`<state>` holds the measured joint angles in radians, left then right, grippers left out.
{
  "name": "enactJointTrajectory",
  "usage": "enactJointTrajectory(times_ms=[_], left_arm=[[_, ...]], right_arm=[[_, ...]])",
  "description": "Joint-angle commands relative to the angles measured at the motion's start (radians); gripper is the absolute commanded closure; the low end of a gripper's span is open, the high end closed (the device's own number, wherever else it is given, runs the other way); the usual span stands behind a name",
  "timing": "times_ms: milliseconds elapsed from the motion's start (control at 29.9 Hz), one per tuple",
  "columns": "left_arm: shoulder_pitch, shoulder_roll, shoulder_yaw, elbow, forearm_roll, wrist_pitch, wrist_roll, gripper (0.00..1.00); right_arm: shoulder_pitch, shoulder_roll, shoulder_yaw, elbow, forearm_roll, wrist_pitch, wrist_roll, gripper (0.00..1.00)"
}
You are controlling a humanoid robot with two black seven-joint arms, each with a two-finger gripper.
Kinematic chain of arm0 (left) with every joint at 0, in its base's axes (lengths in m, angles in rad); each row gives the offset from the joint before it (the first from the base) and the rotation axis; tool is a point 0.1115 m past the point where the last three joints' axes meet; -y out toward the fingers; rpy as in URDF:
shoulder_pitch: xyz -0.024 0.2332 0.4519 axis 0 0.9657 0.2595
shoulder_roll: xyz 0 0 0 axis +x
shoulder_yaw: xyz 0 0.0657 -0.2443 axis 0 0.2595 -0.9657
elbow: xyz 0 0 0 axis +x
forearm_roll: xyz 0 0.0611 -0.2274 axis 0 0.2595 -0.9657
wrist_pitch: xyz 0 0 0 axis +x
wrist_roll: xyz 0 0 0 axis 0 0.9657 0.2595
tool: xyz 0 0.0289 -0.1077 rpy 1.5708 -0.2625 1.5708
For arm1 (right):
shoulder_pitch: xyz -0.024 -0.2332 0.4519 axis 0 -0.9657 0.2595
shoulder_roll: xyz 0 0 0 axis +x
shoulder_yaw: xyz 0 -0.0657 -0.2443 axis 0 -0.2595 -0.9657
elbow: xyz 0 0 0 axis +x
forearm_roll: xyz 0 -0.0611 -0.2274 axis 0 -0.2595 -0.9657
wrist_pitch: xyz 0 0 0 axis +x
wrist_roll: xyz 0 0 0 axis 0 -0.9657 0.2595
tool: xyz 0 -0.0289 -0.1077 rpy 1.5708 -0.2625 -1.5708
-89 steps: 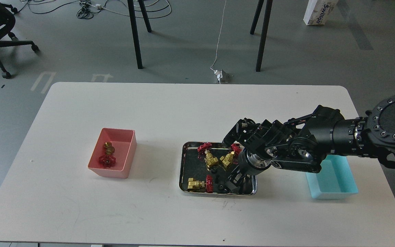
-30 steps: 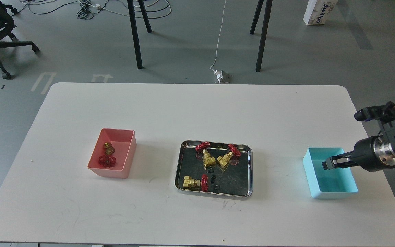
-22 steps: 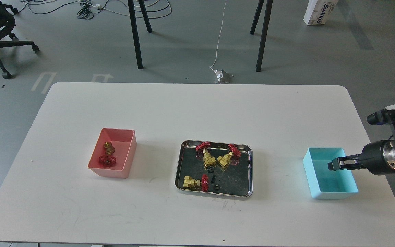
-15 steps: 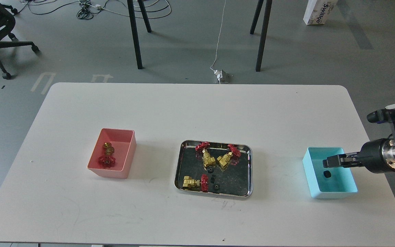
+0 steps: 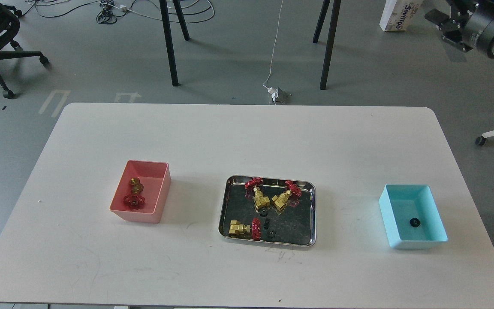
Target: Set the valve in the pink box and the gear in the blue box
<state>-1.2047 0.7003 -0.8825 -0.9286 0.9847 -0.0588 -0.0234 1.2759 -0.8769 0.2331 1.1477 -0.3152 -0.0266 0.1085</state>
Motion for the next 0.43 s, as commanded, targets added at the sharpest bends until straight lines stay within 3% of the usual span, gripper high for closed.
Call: enactJointTrajectory(times_ms=[0, 134, 401], left_arm=[[0.004, -0.001, 0.0, -0.001, 0.0, -0.004, 0.003, 0.05], [0.037, -0.002, 0.002, -0.016, 0.0, -0.009, 0.02, 0.05], [0.106, -0.002, 0.0, -0.087, 0.002, 0.005, 0.037, 0.05]], right_arm=[[0.008, 0.073, 0.092, -0.097, 0.177, -0.171, -0.045, 0.06], [0.013, 0.17, 0.115, -0.181, 0.208, -0.318, -0.102, 0.06], [0.037, 0.203, 0.13, -0.193, 0.202, -0.334, -0.09, 0.01]])
